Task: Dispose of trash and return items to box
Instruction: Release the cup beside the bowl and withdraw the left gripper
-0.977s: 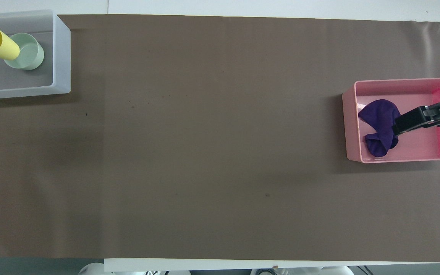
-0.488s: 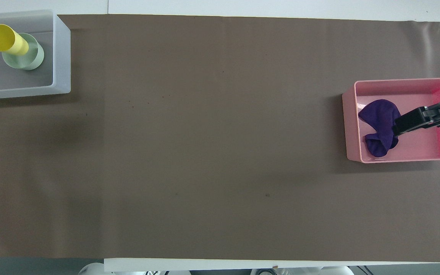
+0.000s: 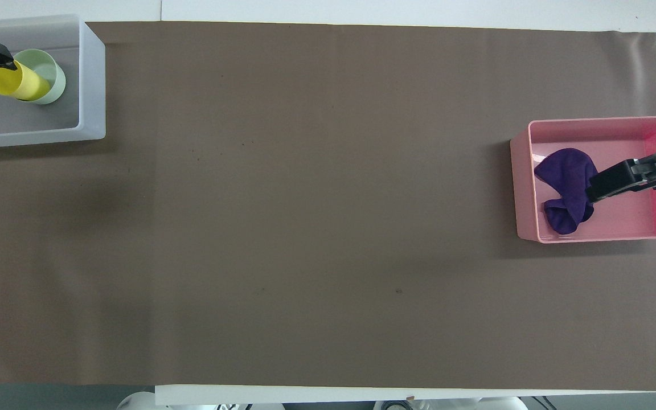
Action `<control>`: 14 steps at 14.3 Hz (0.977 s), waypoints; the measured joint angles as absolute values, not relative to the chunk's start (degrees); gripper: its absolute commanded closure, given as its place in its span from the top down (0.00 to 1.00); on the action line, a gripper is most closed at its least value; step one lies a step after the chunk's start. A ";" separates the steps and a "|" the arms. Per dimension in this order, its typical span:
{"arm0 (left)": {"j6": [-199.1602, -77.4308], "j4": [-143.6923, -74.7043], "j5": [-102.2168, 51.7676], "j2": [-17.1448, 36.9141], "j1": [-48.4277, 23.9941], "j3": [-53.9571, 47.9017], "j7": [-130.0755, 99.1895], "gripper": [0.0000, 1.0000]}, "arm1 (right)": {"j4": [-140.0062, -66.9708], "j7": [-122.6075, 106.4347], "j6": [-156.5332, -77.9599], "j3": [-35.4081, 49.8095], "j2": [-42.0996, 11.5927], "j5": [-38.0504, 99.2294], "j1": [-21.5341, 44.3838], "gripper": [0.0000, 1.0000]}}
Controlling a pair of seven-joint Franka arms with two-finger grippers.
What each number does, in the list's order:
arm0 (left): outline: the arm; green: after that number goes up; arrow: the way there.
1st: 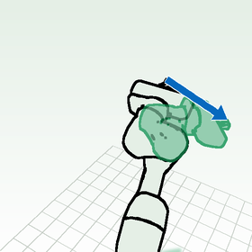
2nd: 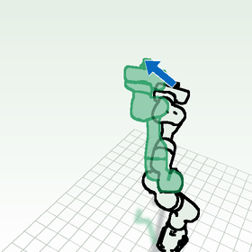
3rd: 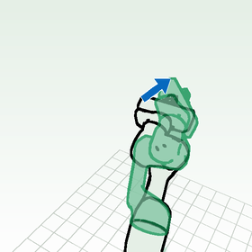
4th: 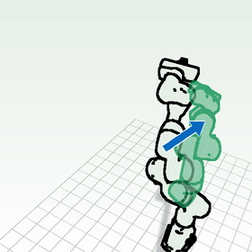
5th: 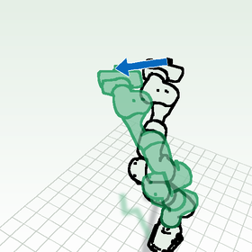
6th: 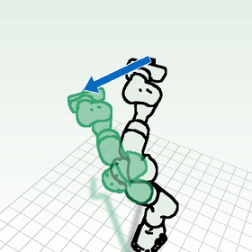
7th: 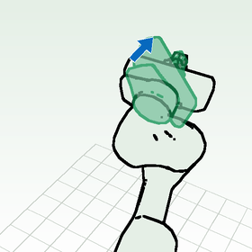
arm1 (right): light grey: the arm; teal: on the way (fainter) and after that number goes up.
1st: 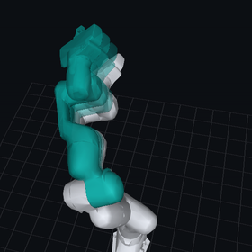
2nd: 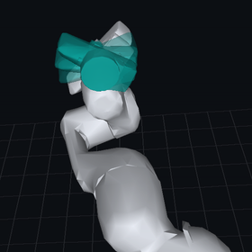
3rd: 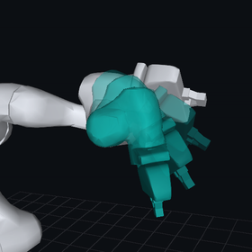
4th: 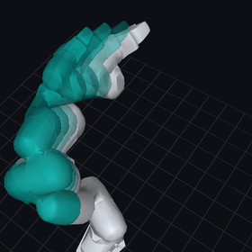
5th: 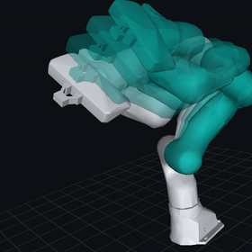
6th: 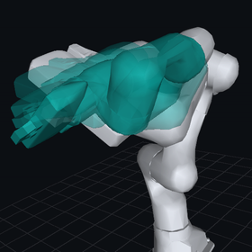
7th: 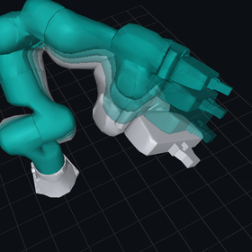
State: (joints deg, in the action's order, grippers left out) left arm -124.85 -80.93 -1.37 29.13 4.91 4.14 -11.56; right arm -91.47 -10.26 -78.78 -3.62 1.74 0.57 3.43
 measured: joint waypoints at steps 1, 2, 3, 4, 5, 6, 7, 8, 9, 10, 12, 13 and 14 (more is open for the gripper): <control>-120.04 -80.92 -1.35 26.60 4.81 4.10 -11.55 1.00 | -91.48 -10.26 -78.78 -3.62 1.74 0.57 3.43 1.00; -114.30 -81.05 -1.32 23.99 4.71 3.96 -11.42 1.00 | -91.53 -10.26 -78.78 -3.62 1.74 0.57 3.43 1.00; -108.65 -81.46 -1.31 21.50 4.46 3.76 -10.93 1.00 | -91.58 -10.26 -78.78 -3.62 1.74 0.57 3.43 1.00; -103.22 -82.11 -1.30 19.05 3.96 3.68 -9.58 1.00 | -91.62 -10.26 -78.78 -3.62 1.74 0.57 3.43 1.00; -98.65 -82.93 -1.29 16.70 3.48 3.56 -7.30 1.00 | -91.65 -10.26 -78.78 -3.62 1.73 0.57 3.43 1.00; -95.17 -83.77 -1.30 14.55 3.13 3.43 -4.88 1.00 | -91.65 -10.26 -78.78 -3.62 1.74 0.57 3.43 1.00; -92.80 -84.62 -1.30 12.52 2.88 3.22 -2.97 1.00 | -91.65 -10.26 -78.78 -3.62 1.74 0.57 3.43 1.00; -91.27 -85.81 -1.31 10.21 2.21 3.12 -1.17 1.00 | -91.66 -10.26 -78.78 -3.62 1.74 0.57 3.43 1.00; -90.69 -87.37 -1.31 7.72 1.15 3.07 0.06 1.00 | -91.67 -10.26 -78.78 -3.62 1.74 0.57 3.43 1.00; -90.41 -89.57 -1.31 4.73 -0.19 3.01 0.44 1.00 | -91.67 -10.26 -78.86 -3.62 1.74 0.57 3.43 0.99; -90.20 -93.66 -1.29 -0.91 -2.72 2.93 0.32 1.00 | -91.67 -10.26 -79.09 -3.62 1.74 0.57 3.43 0.99; -90.51 -94.58 -1.27 -2.44 -3.41 2.88 0.32 1.00 | -91.67 -10.26 -79.11 -3.62 1.74 0.57 3.43 1.00; -91.08 -94.91 -1.27 -3.14 -3.73 2.86 0.32 1.00 | -91.67 -10.26 -79.11 -3.62 1.74 0.57 3.43 1.00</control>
